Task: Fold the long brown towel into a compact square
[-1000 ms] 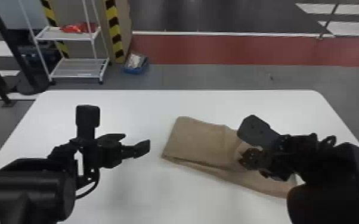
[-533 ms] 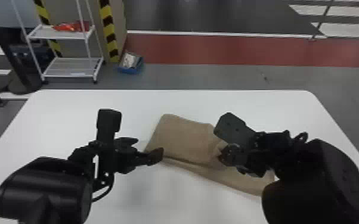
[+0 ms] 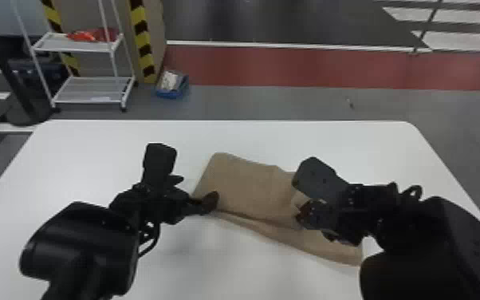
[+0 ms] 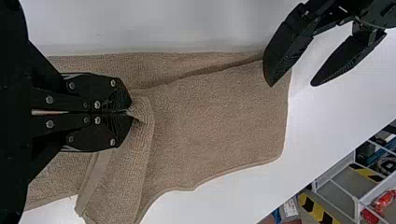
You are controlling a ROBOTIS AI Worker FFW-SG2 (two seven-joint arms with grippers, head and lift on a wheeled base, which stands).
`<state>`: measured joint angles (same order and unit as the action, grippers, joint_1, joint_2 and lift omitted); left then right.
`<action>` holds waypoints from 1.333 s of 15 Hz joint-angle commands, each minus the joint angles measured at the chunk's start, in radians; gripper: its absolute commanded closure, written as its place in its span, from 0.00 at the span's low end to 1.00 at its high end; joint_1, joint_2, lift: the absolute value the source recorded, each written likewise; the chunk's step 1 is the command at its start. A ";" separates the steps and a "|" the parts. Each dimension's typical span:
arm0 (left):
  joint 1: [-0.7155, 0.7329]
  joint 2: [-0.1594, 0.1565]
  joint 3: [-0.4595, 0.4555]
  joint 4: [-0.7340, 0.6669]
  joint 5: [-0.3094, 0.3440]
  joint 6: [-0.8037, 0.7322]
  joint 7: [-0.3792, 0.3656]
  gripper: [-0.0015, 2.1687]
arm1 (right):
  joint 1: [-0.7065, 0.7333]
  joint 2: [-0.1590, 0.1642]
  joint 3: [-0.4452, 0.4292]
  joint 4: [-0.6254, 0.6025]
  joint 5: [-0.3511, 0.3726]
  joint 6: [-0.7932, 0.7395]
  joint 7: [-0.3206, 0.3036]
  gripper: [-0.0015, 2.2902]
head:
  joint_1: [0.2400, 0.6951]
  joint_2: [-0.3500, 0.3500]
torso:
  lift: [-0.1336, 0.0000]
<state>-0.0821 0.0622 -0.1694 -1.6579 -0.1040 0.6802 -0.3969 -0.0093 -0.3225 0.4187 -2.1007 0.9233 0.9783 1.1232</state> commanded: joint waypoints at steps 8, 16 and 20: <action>-0.031 0.001 -0.002 0.056 -0.040 -0.003 -0.002 0.04 | 0.111 -0.082 -0.103 -0.185 -0.024 0.049 0.052 0.67 | 1.00 0.38 | 0.07; -0.035 -0.001 -0.015 0.059 -0.059 0.000 -0.003 0.04 | 0.169 -0.127 -0.170 -0.286 -0.038 0.052 0.181 0.67 | 1.00 0.35 | 0.07; -0.036 -0.001 -0.015 0.059 -0.062 0.000 -0.005 0.04 | 0.161 -0.128 -0.193 -0.317 -0.061 0.040 0.244 0.67 | 1.00 0.35 | 0.07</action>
<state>-0.1180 0.0613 -0.1840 -1.5974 -0.1640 0.6805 -0.4006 0.1531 -0.4503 0.2299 -2.4051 0.8686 1.0218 1.3604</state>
